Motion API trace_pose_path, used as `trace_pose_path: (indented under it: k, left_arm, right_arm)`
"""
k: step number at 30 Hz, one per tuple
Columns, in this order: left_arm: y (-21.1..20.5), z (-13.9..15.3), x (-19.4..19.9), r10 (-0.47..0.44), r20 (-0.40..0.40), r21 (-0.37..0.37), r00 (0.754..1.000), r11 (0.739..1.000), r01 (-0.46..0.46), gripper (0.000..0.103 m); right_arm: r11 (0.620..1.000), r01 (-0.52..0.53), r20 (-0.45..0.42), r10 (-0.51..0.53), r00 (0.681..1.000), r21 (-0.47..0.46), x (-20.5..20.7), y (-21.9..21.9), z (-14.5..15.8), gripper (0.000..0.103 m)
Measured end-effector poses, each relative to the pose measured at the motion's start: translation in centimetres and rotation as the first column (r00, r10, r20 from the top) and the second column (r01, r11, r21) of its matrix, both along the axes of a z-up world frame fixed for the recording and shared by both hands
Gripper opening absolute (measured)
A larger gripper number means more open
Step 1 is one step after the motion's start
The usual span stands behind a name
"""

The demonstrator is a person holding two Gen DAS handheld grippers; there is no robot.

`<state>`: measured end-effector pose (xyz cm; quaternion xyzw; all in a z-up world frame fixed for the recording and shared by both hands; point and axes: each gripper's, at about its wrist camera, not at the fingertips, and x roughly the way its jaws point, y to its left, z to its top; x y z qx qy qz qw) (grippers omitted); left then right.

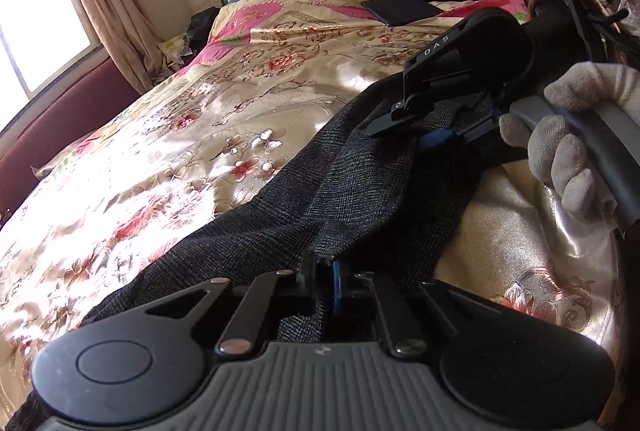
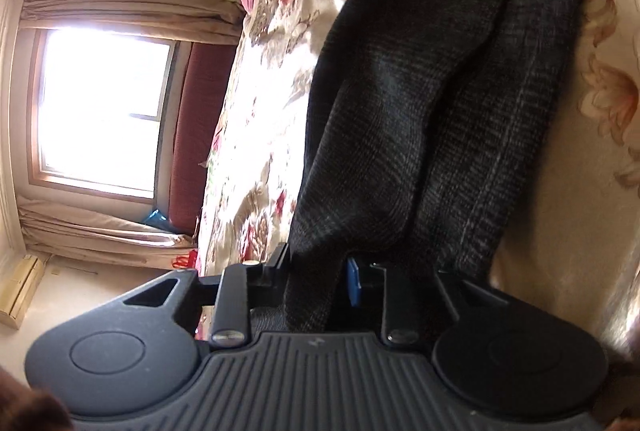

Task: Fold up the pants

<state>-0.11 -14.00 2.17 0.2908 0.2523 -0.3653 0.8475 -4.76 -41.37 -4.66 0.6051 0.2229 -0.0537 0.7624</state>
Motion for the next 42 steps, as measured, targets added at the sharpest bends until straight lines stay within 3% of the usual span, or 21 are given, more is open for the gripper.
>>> trace_pose_path:
  k: [2,5,9,10,15,20,21,24,27,33,36,39,42]
  left_arm:
    - [-0.5,-0.3,-0.2,-0.013,0.008,0.022,1.000,1.000,0.012,0.025]
    - [-0.7,-0.1,-0.6,-0.047,-0.011,0.012,0.999,0.999,0.048,0.024]
    - [-0.3,0.4,-1.2,-0.094,-0.053,0.000,0.994,0.996,0.094,0.024]
    - [-0.2,0.2,-1.4,-0.107,-0.065,0.011,0.992,0.994,0.107,0.024]
    - [-0.3,-1.4,-2.5,-0.148,-0.075,0.111,0.986,0.982,0.155,0.024]
    - [-0.6,-1.0,-2.8,-0.143,-0.066,0.101,0.988,0.984,0.149,0.024]
    - [-0.6,-0.7,-2.8,-0.140,-0.055,0.089,0.989,0.986,0.144,0.024]
    - [-0.7,0.3,-2.6,-0.139,-0.034,0.050,0.990,0.989,0.140,0.025]
    - [-1.5,0.8,-2.2,-0.133,-0.017,0.026,0.991,0.991,0.133,0.025]
    - [-4.2,0.2,-1.2,-0.134,-0.031,0.023,0.990,0.991,0.135,0.026]
    - [-5.7,-1.5,-1.3,-0.161,-0.052,0.089,0.986,0.982,0.165,0.026]
    - [-6.4,-2.6,-2.1,-0.196,-0.012,0.152,0.981,0.969,0.196,0.025]
    - [-6.5,-2.6,-2.4,-0.209,-0.005,0.170,0.978,0.964,0.206,0.025]
  right_arm:
    - [0.999,0.042,0.007,-0.041,0.999,-0.033,-0.6,-0.5,0.7,0.004]
    - [0.996,0.049,0.044,-0.046,0.998,-0.074,-1.8,-1.3,2.3,0.004]
    - [0.944,0.007,0.091,0.025,0.996,-0.329,-4.1,0.6,6.3,0.004]
    - [0.935,-0.002,0.084,0.034,0.996,-0.356,-4.5,1.0,6.5,0.004]
    - [0.961,-0.044,-0.085,0.022,0.996,-0.274,-5.1,1.0,2.8,0.004]
    - [0.967,-0.054,-0.094,0.032,0.995,-0.248,-4.6,0.7,2.5,0.005]
    - [0.969,-0.063,-0.089,0.043,0.995,-0.237,-4.6,0.5,2.5,0.009]
    - [0.975,-0.008,-0.069,-0.007,0.998,-0.223,-5.7,-0.7,2.8,0.011]
    - [0.977,0.090,-0.035,-0.098,0.995,-0.194,-6.5,-2.8,2.9,0.019]
    - [0.952,0.210,-0.054,-0.227,0.972,-0.223,-6.4,-6.5,2.4,0.017]
    - [0.931,0.261,-0.078,-0.289,0.954,-0.255,-7.0,-7.6,2.1,0.014]
    - [0.919,0.289,-0.065,-0.317,0.946,-0.270,-7.3,-8.5,2.3,0.015]
    - [0.882,0.339,-0.032,-0.369,0.929,-0.328,-8.3,-9.8,3.1,0.017]
